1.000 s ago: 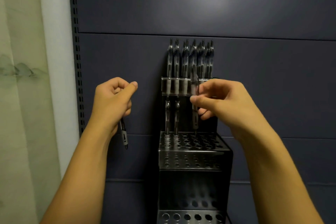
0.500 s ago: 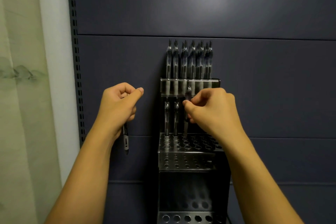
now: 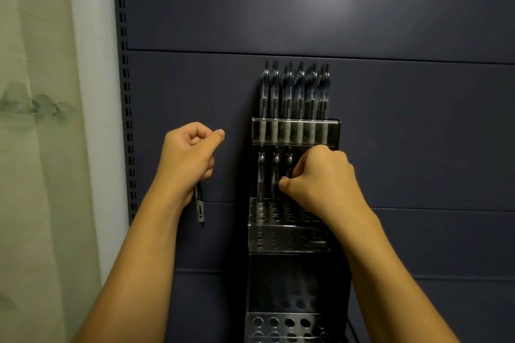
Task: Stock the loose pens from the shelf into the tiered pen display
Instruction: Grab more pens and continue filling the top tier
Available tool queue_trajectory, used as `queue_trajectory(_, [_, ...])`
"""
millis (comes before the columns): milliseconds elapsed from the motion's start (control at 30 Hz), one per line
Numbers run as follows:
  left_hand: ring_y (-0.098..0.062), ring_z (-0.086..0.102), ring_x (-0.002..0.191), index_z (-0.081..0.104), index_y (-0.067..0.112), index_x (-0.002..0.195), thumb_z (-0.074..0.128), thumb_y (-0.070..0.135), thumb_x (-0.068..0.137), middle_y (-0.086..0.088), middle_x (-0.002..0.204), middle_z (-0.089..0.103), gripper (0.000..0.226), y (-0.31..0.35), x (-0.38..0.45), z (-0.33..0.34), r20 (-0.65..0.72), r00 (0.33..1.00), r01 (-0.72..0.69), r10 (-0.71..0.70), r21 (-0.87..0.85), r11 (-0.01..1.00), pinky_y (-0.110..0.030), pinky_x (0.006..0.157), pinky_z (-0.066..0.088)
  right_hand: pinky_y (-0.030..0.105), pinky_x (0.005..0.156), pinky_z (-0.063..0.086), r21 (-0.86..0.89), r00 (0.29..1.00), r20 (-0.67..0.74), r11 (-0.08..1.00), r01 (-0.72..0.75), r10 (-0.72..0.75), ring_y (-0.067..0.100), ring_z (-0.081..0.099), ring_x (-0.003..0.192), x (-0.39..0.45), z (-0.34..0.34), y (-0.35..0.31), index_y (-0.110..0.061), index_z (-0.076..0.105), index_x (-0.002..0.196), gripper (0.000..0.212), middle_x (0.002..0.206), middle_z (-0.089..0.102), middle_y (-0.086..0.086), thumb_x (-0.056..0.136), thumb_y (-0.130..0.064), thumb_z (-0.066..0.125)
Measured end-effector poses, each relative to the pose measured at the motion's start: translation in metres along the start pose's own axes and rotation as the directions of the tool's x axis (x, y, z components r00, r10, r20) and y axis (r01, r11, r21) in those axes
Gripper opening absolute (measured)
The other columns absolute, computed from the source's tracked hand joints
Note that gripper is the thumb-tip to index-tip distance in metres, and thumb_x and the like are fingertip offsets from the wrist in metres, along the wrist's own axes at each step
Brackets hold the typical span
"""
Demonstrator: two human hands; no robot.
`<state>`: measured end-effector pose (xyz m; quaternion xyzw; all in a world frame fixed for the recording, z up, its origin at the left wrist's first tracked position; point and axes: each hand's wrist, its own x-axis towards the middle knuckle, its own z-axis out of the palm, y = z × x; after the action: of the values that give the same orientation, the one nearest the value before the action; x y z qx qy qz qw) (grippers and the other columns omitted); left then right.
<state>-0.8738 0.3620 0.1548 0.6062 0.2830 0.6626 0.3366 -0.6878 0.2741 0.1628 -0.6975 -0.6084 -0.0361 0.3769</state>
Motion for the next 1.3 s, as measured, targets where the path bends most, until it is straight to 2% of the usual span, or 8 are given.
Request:
queue_trajectory(267, [-0.014, 0.023, 0.045, 0.048, 0.009, 0.071, 0.065, 0.012, 0.097, -0.003, 0.057, 0.026, 0.031, 0.028, -0.004, -0.005, 0.043, 0.999, -0.008, 0.008, -0.011, 1.0, -0.024, 0.044, 0.018, 0.034, 0.081, 0.058, 0.122, 0.993, -0.103, 0.99, 0.075, -0.063, 0.019, 0.067, 0.093, -0.019, -0.027, -0.016, -0.023, 0.077, 0.082, 0.018, 0.088, 0.072, 0.002, 0.085, -0.041, 0.08])
queue_trajectory(333, [-0.014, 0.024, 0.043, 0.048, 0.008, 0.072, 0.065, 0.011, 0.096, -0.002, 0.055, 0.025, 0.03, 0.042, -0.004, -0.003, 0.052, 0.998, -0.025, 0.026, -0.026, 0.999, -0.024, 0.044, 0.017, 0.034, 0.087, 0.059, 0.21, 0.991, -0.067, 0.969, 0.129, -0.118, 0.016, 0.07, 0.09, -0.029, -0.023, -0.033, -0.024, 0.079, 0.083, 0.017, 0.079, 0.074, -0.003, 0.085, -0.041, 0.079])
queue_trajectory(467, [-0.014, 0.026, 0.04, 0.044, 0.014, 0.062, 0.065, 0.011, 0.096, 0.001, 0.051, 0.027, 0.04, 0.065, -0.009, -0.001, 0.077, 0.995, -0.057, 0.065, -0.095, 0.994, -0.022, 0.04, 0.021, 0.038, 0.096, 0.055, 0.293, 0.978, 0.003, 0.935, 0.201, -0.211, 0.022, 0.07, 0.104, -0.036, 0.011, -0.062, -0.022, 0.081, 0.101, 0.025, 0.099, 0.078, 0.002, 0.087, -0.042, 0.076])
queue_trajectory(733, [-0.015, 0.029, 0.042, 0.046, 0.014, 0.065, 0.065, 0.011, 0.095, 0.0, 0.051, 0.029, 0.035, 0.078, -0.023, 0.011, 0.085, 0.996, 0.002, 0.01, -0.138, 0.99, -0.025, 0.044, 0.023, 0.026, 0.075, 0.054, 0.689, 0.993, -0.029, 0.717, 0.105, -0.118, 0.008, 0.068, 0.072, -0.04, 0.038, -0.074, -0.015, 0.082, 0.086, 0.009, 0.075, 0.076, 0.002, 0.087, -0.022, 0.078])
queue_trajectory(900, [-0.014, 0.034, 0.044, 0.052, 0.011, 0.071, 0.065, 0.009, 0.094, -0.001, 0.052, 0.03, 0.027, 0.078, -0.022, 0.015, 0.082, 0.996, 0.033, -0.022, -0.14, 0.99, -0.024, 0.041, 0.031, 0.044, 0.084, 0.062, 0.769, 0.994, 0.097, 0.638, -0.04, -0.055, 0.016, 0.072, 0.073, -0.038, 0.044, -0.065, -0.024, 0.074, 0.078, 0.013, 0.077, 0.075, 0.005, 0.078, -0.019, 0.086])
queue_trajectory(1067, [-0.013, 0.037, 0.044, 0.058, 0.008, 0.078, 0.065, 0.007, 0.094, 0.001, 0.052, 0.034, 0.018, 0.073, -0.012, 0.017, 0.019, 1.0, 0.022, -0.019, -0.132, 0.991, -0.025, 0.041, 0.036, 0.047, 0.071, 0.064, 0.745, 0.954, 0.282, 0.649, -0.151, -0.102, 0.022, 0.068, 0.062, -0.05, 0.036, -0.05, -0.021, 0.071, 0.076, 0.021, 0.075, 0.072, 0.009, 0.074, -0.007, 0.087])
queue_trajectory(1200, [-0.015, 0.038, 0.041, 0.055, 0.007, 0.076, 0.066, 0.012, 0.094, -0.004, 0.054, 0.038, 0.022, 0.061, -0.001, 0.011, -0.054, 0.998, -0.038, 0.04, 0.036, 0.999, -0.024, 0.042, 0.034, 0.035, 0.061, 0.06, 0.773, 0.97, 0.24, 0.612, -0.168, -0.037, 0.02, 0.064, 0.058, -0.044, 0.008, -0.034, -0.015, 0.072, 0.073, 0.017, 0.071, 0.07, 0.005, 0.076, -0.006, 0.085])
queue_trajectory(1300, [-0.018, 0.046, 0.048, 0.06, 0.01, 0.073, 0.07, 0.024, 0.092, -0.003, 0.055, 0.049, 0.026, 0.036, 0.0, 0.0, -0.058, 0.996, -0.036, 0.061, 0.355, 0.934, -0.026, 0.051, 0.041, 0.031, 0.06, 0.058, 0.788, 0.992, 0.115, 0.603, -0.119, 0.046, 0.019, 0.068, 0.059, -0.03, -0.02, -0.015, -0.013, 0.074, 0.08, 0.01, 0.08, 0.074, 0.008, 0.082, -0.013, 0.084])
